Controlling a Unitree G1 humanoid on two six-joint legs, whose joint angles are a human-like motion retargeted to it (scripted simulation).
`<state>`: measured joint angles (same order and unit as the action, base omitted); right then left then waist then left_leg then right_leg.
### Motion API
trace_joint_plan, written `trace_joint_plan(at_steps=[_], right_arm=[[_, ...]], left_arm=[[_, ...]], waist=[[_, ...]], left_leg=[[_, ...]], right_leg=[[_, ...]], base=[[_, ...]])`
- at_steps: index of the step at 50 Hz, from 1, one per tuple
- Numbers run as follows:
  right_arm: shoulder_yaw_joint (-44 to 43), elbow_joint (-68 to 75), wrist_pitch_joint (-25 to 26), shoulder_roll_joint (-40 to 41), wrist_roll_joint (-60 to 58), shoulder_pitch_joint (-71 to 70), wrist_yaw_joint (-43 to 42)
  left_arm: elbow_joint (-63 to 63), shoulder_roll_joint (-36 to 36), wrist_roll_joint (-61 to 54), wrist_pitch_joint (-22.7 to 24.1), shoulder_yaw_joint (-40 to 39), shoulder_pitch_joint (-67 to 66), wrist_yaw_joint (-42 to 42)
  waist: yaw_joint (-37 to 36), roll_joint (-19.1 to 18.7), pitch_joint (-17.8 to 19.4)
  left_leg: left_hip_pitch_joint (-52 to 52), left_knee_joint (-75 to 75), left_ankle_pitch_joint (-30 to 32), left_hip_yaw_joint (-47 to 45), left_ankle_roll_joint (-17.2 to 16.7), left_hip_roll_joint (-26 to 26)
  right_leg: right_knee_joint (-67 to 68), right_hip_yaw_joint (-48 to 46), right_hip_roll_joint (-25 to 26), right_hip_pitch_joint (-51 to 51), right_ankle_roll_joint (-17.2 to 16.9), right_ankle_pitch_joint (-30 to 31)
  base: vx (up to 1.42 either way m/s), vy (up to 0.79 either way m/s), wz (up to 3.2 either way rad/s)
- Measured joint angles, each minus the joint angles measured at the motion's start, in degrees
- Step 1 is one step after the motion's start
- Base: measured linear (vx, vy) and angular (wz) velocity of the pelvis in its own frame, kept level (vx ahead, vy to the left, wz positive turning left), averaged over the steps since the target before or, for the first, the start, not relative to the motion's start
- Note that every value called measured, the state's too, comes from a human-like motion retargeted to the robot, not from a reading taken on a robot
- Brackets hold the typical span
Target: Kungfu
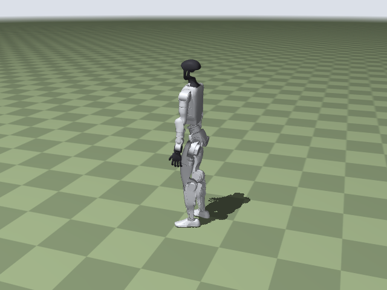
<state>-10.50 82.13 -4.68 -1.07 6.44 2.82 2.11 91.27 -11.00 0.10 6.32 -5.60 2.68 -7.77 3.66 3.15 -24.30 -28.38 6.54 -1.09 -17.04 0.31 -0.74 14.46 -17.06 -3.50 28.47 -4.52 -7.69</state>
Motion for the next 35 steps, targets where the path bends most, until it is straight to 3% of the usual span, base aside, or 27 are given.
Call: trace_joint_plan(at_steps=[5, 9, 12, 14, 17, 19, 22, 25, 31, 35], right_arm=[[1.7, -1.7, 0.1, 0.5, -2.1, -0.2, -0.5], [3.2, -1.6, 0.5, 0.5, -8.5, 0.6, -1.2], [4.1, -0.7, 2.7, 0.3, -15.4, 1.2, -4.3], [4.0, -0.2, 3.6, 0.2, -17.9, 1.4, -5.7], [1.9, 0.2, 2.3, 0.1, -15.9, 1.4, -2.2], [-1.2, 0.4, 0.7, 0.3, -11.4, 1.1, 0.7], [-7.0, 0.4, -2.0, 0.7, 1.9, 0.6, 2.9], [-12.6, 0.4, -4.9, 0.7, 21.1, -0.2, 6.2], [-26.5, 0.5, -7.6, -0.6, 53.5, -2.0, 16.0], [-32.3, 1.3, -7.7, -2.7, 65.5, -1.7, 19.0]], left_arm=[[0.1, -1.7, 9.5, -2.7, 1.7, 3.3, -4.3], [-2.3, -1.6, 15.9, -4.2, 4.1, 3.2, -4.0], [-4.4, -1.3, 19.1, -3.1, 6.3, 1.7, -3.5], [-4.6, -1.1, 21.2, -1.9, 7.0, 0.7, -3.0], [-2.2, 0.1, 21.3, -0.1, 6.9, -0.2, -2.4], [-0.1, 1.7, 18.3, 0.6, 4.3, -0.7, -2.1], [2.5, 4.6, 7.4, 2.4, -4.2, -1.2, -2.8], [3.7, 5.1, -15.2, 2.3, -12.0, -1.3, -8.6], [2.3, 1.3, -57.5, -0.5, -26.4, -0.3, -17.1], [0.4, -1.5, -72.1, -0.8, -33.4, -0.1, -17.3]], waist=[[0.0, -0.7, 1.3], [-0.4, -0.6, 1.4], [0.4, 0.1, 0.4], [-0.1, 0.8, -0.7], [-1.3, 1.3, -0.6], [-3.1, 2.3, 0.1], [-3.2, 1.8, -0.1], [-2.5, 1.0, -1.8], [-3.0, 0.7, -1.2], [-3.2, 0.9, -1.3]], left_leg=[[1.8, -0.6, 0.9, -0.2, 0.4, -0.7], [3.8, -1.7, 1.1, -0.1, 0.3, -0.1], [3.8, -1.8, 1.4, 1.3, 0.0, 1.2], [3.0, -1.8, 1.8, 1.9, -0.3, 1.1], [3.5, -2.2, 2.7, 1.6, -0.9, 0.4], [4.8, -2.6, 2.8, -0.3, -1.3, 0.1], [4.9, -2.9, 3.1, -0.5, -1.8, -0.6], [3.5, -2.7, 3.4, 0.4, -1.9, -0.9], [4.0, -2.9, 3.8, 0.6, -2.1, -1.6], [3.7, -3.0, 4.2, 1.6, -2.1, -1.6]], right_leg=[[4.1, 7.2, 0.7, 1.5, -0.6, 1.0], [-1.5, 6.3, -2.7, 0.2, 2.6, 2.5], [-6.7, 4.7, -4.7, -0.6, 1.7, 6.4], [-6.5, 4.7, -4.0, -0.2, 2.8, 5.0], [-7.5, -0.3, -5.2, -1.7, 3.6, 5.1], [-7.4, 1.5, -4.8, -2.3, 3.4, 4.4], [-6.9, 1.7, -4.5, -2.2, 3.6, 3.4], [-6.7, 2.2, -3.7, -1.2, 4.3, 2.7], [-7.9, 0.8, -2.8, -3.1, 5.5, 1.9], [-8.8, 1.0, -2.2, -3.8, 6.1, 1.6]], base=[[0.12, 0.08, 0.08], [0.18, 0.01, 0.32], [0.18, -0.05, 0.65], [0.15, -0.11, 0.33], [0.03, -0.12, 0.06], [-0.01, -0.04, -0.35], [0.03, 0.00, 0.06], [0.07, 0.00, 0.21], [0.00, -0.02, 0.24], [0.05, -0.02, 0.25]])
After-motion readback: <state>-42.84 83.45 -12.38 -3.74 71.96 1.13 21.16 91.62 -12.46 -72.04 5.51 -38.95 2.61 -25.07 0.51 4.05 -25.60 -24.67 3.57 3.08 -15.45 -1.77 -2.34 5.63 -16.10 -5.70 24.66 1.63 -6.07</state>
